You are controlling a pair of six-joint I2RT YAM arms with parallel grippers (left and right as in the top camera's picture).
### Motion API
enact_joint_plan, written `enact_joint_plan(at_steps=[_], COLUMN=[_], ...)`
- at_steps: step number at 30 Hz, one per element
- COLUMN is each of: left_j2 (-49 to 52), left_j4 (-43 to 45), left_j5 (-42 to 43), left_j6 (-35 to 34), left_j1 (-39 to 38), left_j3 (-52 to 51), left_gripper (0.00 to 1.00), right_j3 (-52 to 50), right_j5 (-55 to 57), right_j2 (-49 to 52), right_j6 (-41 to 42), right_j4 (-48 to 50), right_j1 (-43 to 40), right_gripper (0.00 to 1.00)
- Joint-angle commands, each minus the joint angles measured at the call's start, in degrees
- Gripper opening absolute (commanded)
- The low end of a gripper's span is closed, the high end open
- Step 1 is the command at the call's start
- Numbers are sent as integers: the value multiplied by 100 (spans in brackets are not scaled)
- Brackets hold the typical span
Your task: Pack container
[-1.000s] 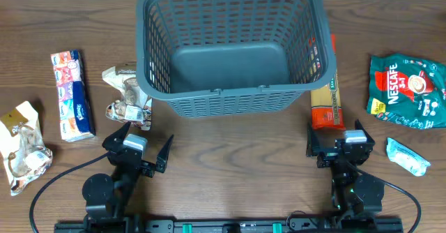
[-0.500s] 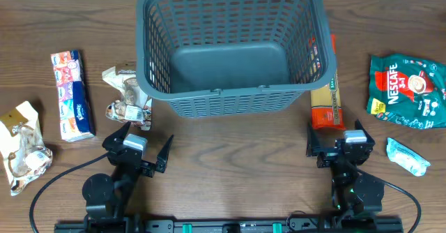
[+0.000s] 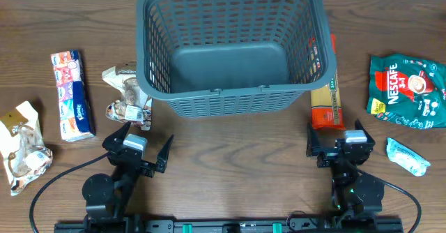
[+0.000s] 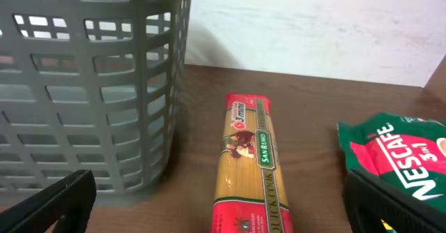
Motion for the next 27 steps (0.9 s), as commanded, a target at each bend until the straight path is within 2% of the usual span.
enact_joint_plan(at_steps=[1, 5, 8, 14, 20, 27], left_j2=[7, 7, 7, 7, 7, 7], left_j4=[-39, -39, -39, -39, -39, -39], left_j5=[76, 79, 79, 79, 79, 79], left_j6=[96, 96, 96, 96, 96, 96], left_j1=[-13, -13, -13, -13, -13, -13], left_j3=[-133, -133, -133, -133, -133, -133], left_gripper=[99, 99, 99, 99, 98, 99], right_j3=[-68, -13, 162, 1045, 2710, 5578], right_j5=[146, 271, 828, 1224, 1226, 758], right_j2=[-55, -52, 0, 636, 2330, 4688], right_j6=[221, 446, 623, 590, 330, 199], right_j4=[2, -138, -409, -706, -1036, -3010], right_j1=[33, 31, 7, -363, -804, -1445], right_gripper=[99, 99, 99, 99, 99, 99])
